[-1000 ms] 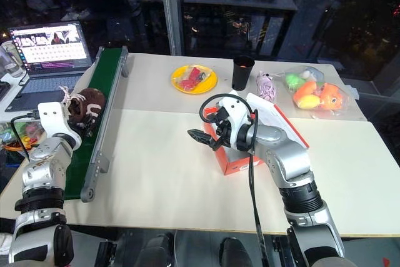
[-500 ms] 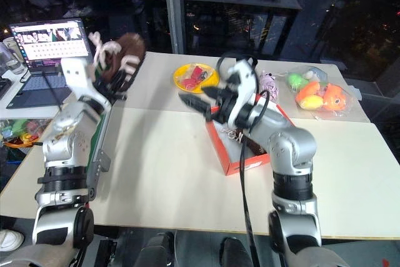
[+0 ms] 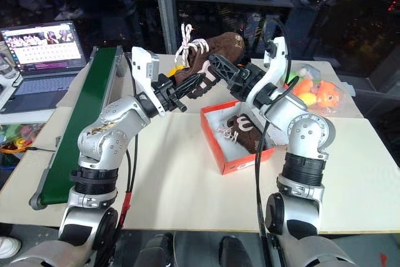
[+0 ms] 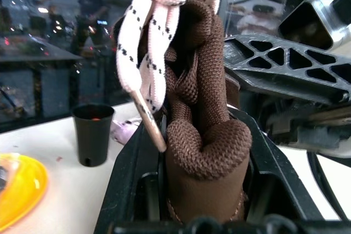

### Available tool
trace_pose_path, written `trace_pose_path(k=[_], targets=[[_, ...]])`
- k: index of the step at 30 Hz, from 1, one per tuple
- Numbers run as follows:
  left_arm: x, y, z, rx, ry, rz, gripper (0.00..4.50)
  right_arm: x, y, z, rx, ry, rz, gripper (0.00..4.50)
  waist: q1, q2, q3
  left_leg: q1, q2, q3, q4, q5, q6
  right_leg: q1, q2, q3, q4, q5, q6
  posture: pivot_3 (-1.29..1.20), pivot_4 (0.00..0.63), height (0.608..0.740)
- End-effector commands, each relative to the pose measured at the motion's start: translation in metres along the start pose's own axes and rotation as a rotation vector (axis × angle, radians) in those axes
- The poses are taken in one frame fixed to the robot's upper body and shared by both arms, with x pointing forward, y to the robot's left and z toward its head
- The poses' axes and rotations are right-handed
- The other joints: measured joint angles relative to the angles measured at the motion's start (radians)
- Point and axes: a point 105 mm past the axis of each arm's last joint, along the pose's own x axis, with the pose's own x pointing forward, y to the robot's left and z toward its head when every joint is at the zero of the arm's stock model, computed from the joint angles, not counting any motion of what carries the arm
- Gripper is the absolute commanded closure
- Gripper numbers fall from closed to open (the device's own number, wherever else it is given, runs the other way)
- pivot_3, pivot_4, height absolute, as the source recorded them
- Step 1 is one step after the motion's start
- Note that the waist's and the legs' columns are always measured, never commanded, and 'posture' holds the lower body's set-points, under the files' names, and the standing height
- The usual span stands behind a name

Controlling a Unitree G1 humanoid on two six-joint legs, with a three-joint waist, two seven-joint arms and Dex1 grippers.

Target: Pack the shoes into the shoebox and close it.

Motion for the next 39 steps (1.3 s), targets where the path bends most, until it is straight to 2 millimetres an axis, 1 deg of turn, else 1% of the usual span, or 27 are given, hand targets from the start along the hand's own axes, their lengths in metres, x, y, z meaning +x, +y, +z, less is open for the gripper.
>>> trace_pose_path(k=[1,2,5,7,8,11,13,14,16,17,19,20,21,22,24,26,28,29,31,33,36,39], targets=[[0.004,-0.017,0.021,0.012,-0.071,-0.081,3.31,-0.004,-0.004,0.007,-0.008,-0.034,-0.032,0.00,-0.001,0.000,0.000,0.000,0.000,0.000,0.000,0.000,0.000,0.000,0.000,0.000,0.000,0.000,0.000,0.00,0.150,0.736],[0.005,-0.018,0.020,0.007,-0.068,-0.088,3.31,-0.004,-0.004,0.008,-0.005,-0.040,-0.034,0.00,0.000,0.000,0.000,0.000,0.000,0.000,0.000,0.000,0.000,0.000,0.000,0.000,0.000,0.000,0.000,0.00,0.150,0.736],[0.005,-0.021,0.017,0.001,-0.057,-0.100,3.32,-0.005,-0.004,0.012,0.015,-0.070,-0.034,0.64,0.004,0.000,0.000,0.000,0.000,0.000,0.000,0.000,0.000,0.000,0.000,0.000,-0.001,0.000,0.000,0.00,0.150,0.736],[0.006,-0.020,0.014,-0.006,-0.044,-0.092,3.32,-0.005,0.000,0.016,0.019,-0.083,-0.018,1.26,0.006,0.000,0.000,0.000,0.000,0.000,0.000,0.000,0.000,0.000,0.000,0.000,-0.001,0.000,0.000,0.00,0.150,0.736],[0.006,-0.020,0.012,-0.006,-0.036,-0.088,3.32,-0.005,0.002,0.017,0.020,-0.090,-0.013,1.67,0.007,0.000,0.000,0.000,0.000,0.000,0.000,0.000,0.000,0.000,0.000,0.000,-0.001,0.000,0.000,0.00,0.150,0.736],[0.005,-0.015,0.008,-0.031,-0.021,-0.058,3.32,-0.004,0.006,0.024,0.024,-0.117,-0.005,2.68,0.008,0.000,0.000,0.000,0.000,0.000,0.000,0.000,0.000,0.000,0.000,0.000,-0.001,0.000,0.000,0.00,0.150,0.736],[0.003,-0.010,0.009,-0.050,-0.033,-0.037,2.50,-0.004,0.007,0.029,0.022,-0.133,-0.009,3.30,0.008,0.000,0.000,0.000,0.000,0.000,0.000,0.000,0.000,0.000,0.000,0.000,-0.001,0.000,0.000,0.00,0.150,0.736],[0.001,-0.008,0.010,-0.074,-0.043,-0.036,2.28,-0.004,0.007,0.032,0.016,-0.140,-0.014,3.62,0.008,0.000,0.000,0.000,0.000,0.000,0.000,0.000,0.000,0.000,0.000,0.000,-0.001,0.000,0.000,0.00,0.150,0.736],[-0.001,-0.005,0.012,-0.093,-0.050,-0.032,1.53,-0.005,0.005,0.038,0.000,-0.148,-0.025,4.04,0.008,0.001,0.000,0.000,0.000,0.000,0.000,0.000,0.000,0.000,0.000,0.000,-0.001,0.000,0.000,0.00,0.150,0.736],[-0.003,-0.001,0.013,-0.095,-0.049,-0.016,1.17,-0.006,0.002,0.042,-0.032,-0.149,-0.042,4.12,0.008,0.001,0.000,0.000,0.000,0.000,0.000,0.000,0.000,0.000,0.000,0.000,-0.001,0.000,0.000,0.00,0.150,0.736],[-0.006,0.008,0.012,-0.094,-0.042,0.018,0.36,-0.009,-0.003,0.051,-0.092,-0.147,-0.069,4.13,0.008,0.001,0.000,0.000,0.000,0.000,0.000,0.000,0.000,0.000,0.000,0.000,-0.001,0.000,0.000,0.00,0.150,0.736],[-0.008,0.011,0.012,-0.094,-0.039,0.031,0.07,-0.011,-0.005,0.055,-0.115,-0.144,-0.079,4.13,0.009,0.001,0.001,0.000,0.000,0.000,0.000,0.000,0.000,0.000,0.000,0.000,-0.001,0.000,0.000,0.00,0.150,0.736],[-0.011,0.016,0.011,-0.085,-0.029,0.052,0.00,-0.013,-0.008,0.059,-0.163,-0.129,-0.098,4.13,0.009,0.001,0.001,0.000,0.000,0.000,0.000,0.000,0.000,0.000,0.000,0.000,-0.001,0.000,0.000,0.00,0.150,0.736],[-0.018,0.028,0.006,-0.065,0.001,0.101,0.00,-0.017,-0.016,0.061,-0.245,-0.085,-0.136,4.13,0.009,0.001,0.001,-0.001,0.000,0.000,0.000,0.000,0.000,0.000,0.000,0.000,-0.001,0.000,0.000,0.00,0.150,0.736],[-0.032,0.048,-0.004,-0.043,0.050,0.186,0.00,-0.027,-0.034,0.054,-0.369,0.040,-0.201,4.13,0.008,0.002,0.001,0.000,0.000,0.000,0.000,0.000,0.000,0.000,-0.001,0.000,-0.002,0.000,0.000,0.00,0.150,0.736],[-0.039,0.055,-0.009,-0.027,0.080,0.220,0.00,-0.033,-0.046,0.040,-0.415,0.133,-0.216,4.14,0.007,0.002,0.001,0.000,0.000,0.001,-0.001,0.000,0.000,0.000,-0.001,0.000,-0.002,0.000,0.000,0.00,0.150,0.736],[-0.043,0.056,-0.012,-0.022,0.093,0.233,0.00,-0.039,-0.056,0.025,-0.425,0.203,-0.219,4.14,0.006,0.002,0.001,0.000,0.000,0.001,-0.001,0.000,0.000,0.000,-0.001,0.000,-0.003,0.000,0.000,0.00,0.150,0.736],[-0.043,0.056,-0.013,-0.022,0.095,0.236,0.00,-0.041,-0.059,0.020,-0.426,0.226,-0.220,4.14,0.006,0.002,0.001,0.000,0.000,0.001,-0.001,0.000,0.000,0.000,-0.001,0.000,-0.003,-0.001,0.000,0.00,0.150,0.736],[-0.044,0.054,-0.015,-0.021,0.101,0.237,0.00,-0.046,-0.066,0.000,-0.413,0.302,-0.211,4.14,0.007,0.002,0.001,0.000,0.000,0.001,-0.001,0.000,0.000,0.000,-0.001,0.000,-0.003,0.000,0.000,0.00,0.150,0.736],[-0.045,0.052,-0.017,-0.020,0.105,0.234,0.00,-0.049,-0.070,-0.012,-0.394,0.341,-0.209,4.14,0.008,0.002,0.001,-0.001,0.000,0.001,-0.001,0.000,0.000,0.000,-0.001,0.000,-0.003,0.000,0.000,0.00,0.150,0.736],[-0.045,0.048,-0.019,-0.022,0.108,0.232,0.00,-0.051,-0.075,-0.026,-0.382,0.380,-0.208,4.14,0.009,0.002,0.001,-0.001,0.000,0.001,-0.001,0.000,0.000,0.000,-0.001,0.000,-0.002,0.000,0.000,0.00,0.150,0.736],[-0.047,0.047,-0.020,-0.022,0.110,0.233,0.00,-0.052,-0.075,-0.037,-0.382,0.416,-0.195,4.14,0.009,0.002,0.001,-0.001,0.000,0.001,0.000,0.000,0.000,0.000,-0.001,0.000,-0.002,0.000,0.000,0.00,0.150,0.736]])
